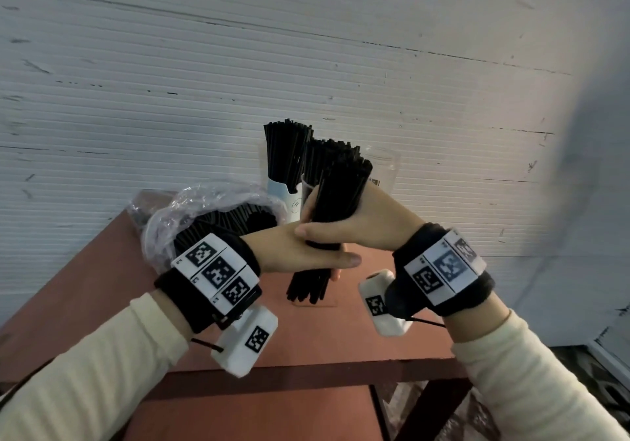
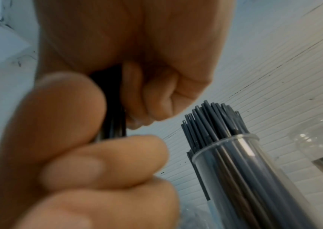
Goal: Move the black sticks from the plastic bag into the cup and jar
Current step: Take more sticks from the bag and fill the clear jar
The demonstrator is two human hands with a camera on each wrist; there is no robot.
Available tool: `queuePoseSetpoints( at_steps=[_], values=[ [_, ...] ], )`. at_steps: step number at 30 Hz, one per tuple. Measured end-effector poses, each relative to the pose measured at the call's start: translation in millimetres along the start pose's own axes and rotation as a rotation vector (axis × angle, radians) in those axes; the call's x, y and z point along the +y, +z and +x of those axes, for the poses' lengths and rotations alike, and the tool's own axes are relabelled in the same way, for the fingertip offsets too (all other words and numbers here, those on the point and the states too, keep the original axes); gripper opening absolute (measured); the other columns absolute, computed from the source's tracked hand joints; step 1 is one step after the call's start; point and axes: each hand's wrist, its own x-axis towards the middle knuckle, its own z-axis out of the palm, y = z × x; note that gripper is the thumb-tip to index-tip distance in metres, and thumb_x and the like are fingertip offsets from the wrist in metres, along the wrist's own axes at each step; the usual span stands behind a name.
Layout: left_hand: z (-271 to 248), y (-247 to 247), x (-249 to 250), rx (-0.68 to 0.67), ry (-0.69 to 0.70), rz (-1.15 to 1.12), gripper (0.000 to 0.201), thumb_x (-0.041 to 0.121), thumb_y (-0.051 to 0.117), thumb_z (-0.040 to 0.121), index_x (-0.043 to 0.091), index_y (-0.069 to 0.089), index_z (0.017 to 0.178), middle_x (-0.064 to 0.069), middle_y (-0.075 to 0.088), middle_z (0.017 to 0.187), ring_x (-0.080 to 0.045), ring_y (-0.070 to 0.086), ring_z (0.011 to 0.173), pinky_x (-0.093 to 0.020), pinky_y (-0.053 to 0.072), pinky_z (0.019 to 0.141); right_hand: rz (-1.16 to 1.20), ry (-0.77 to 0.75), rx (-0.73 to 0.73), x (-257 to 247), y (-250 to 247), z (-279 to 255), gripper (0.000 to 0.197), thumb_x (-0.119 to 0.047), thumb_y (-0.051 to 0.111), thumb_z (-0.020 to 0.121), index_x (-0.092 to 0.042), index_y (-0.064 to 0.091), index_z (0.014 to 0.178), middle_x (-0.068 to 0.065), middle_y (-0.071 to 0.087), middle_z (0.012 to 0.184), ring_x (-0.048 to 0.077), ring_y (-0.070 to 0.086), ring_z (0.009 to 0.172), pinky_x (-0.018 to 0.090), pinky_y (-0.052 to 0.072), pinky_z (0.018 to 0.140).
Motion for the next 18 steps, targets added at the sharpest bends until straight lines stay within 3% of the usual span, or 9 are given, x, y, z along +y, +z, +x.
queuePoseSetpoints(
  at_steps=[1,3,6,8,10,12,14,16,18],
  values=[
    [1.2,1.0,-1.3,0.015,0.002,-0.047,0.043,0.043,0.071,0.083,0.002,0.068,0.092,-0.013,0.069,0.086,-0.023,0.068,0.085,-0.044,0.054,0.089,0.002,-0.025,0.04,-0.7,-0.5,2.2,0.024,-0.024,0.074,0.079,-0.002,0.067,0.082,0.013,0.067,0.08,0.026,0.066,0.078,0.045,0.054,0.075],
    [4.9,0.3,-3.1,0.113,-0.018,-0.1,0.045,0.045,0.079,0.073,0.012,0.065,0.1,-0.003,0.068,0.086,-0.014,0.066,0.085,-0.042,0.055,0.087,0.055,-0.045,0.142,-2.1,-8.9,7.7,0.016,-0.01,0.07,0.082,0.005,0.064,0.079,0.017,0.065,0.075,0.021,0.065,0.072,0.035,0.055,0.07],
    [10.6,-2.2,-1.9,0.486,-0.087,-0.017,0.081,0.053,0.087,0.054,0.026,0.043,0.117,0.007,0.058,0.106,-0.007,0.06,0.095,-0.032,0.053,0.085,0.183,-0.039,0.335,-1.1,-34.9,18.6,0.009,-0.002,0.069,0.084,-0.001,0.064,0.076,-0.006,0.06,0.063,0.001,0.057,0.058,0.014,0.044,0.054],
    [18.4,-6.4,-2.3,0.739,-0.051,-0.011,0.089,0.044,0.09,0.052,0.029,0.03,0.115,0.004,0.044,0.112,-0.009,0.051,0.099,-0.025,0.047,0.086,0.248,-0.028,0.449,2.0,-53.7,27.3,0.012,-0.007,0.069,0.083,-0.011,0.063,0.073,-0.012,0.057,0.059,0.003,0.052,0.053,0.015,0.039,0.048],
    [30.3,-14.1,-8.6,0.851,-0.032,0.016,0.101,0.041,0.092,0.05,0.031,0.021,0.121,0.001,0.033,0.119,-0.012,0.042,0.108,-0.028,0.042,0.095,0.28,-0.002,0.514,6.3,-68.5,37.1,0.011,-0.013,0.068,0.08,-0.014,0.062,0.072,-0.008,0.056,0.059,0.01,0.051,0.054,0.02,0.037,0.046],
    [45.0,-24.1,-14.1,0.791,-0.066,-0.056,0.114,0.033,0.092,0.053,0.028,0.014,0.136,0.001,0.03,0.127,-0.011,0.037,0.118,-0.029,0.036,0.103,0.314,0.019,0.553,12.0,-79.9,47.7,0.009,-0.015,0.068,0.079,-0.014,0.062,0.072,-0.003,0.056,0.062,0.017,0.051,0.058,0.023,0.036,0.048],
    [57.0,-31.6,-19.3,0.65,-0.101,-0.127,0.122,0.02,0.091,0.059,0.021,0.006,0.147,0.004,0.034,0.13,-0.008,0.038,0.118,-0.024,0.033,0.1,0.345,0.044,0.575,18.9,-87.0,57.1,0.009,-0.016,0.069,0.078,-0.014,0.062,0.072,0.003,0.057,0.067,0.024,0.052,0.066,0.028,0.037,0.054],
    [64.9,-37.5,-28.7,0.553,-0.142,-0.123,0.112,0.012,0.088,0.063,0.016,0.015,0.148,0.006,0.043,0.128,-0.007,0.044,0.116,-0.023,0.034,0.099,0.364,0.082,0.581,25.4,-91.3,65.5,0.009,-0.018,0.07,0.076,-0.015,0.063,0.072,0.007,0.058,0.073,0.026,0.054,0.071,0.035,0.04,0.06],
    [68.0,-41.7,-40.5,0.519,-0.176,-0.123,0.093,0.015,0.089,0.063,0.016,0.036,0.139,0.007,0.054,0.126,-0.011,0.052,0.118,-0.029,0.039,0.104,0.361,0.117,0.585,31.3,-94.0,72.7,0.009,-0.018,0.07,0.076,-0.015,0.062,0.073,0.01,0.058,0.077,0.026,0.056,0.074,0.04,0.041,0.065]
  ],
)
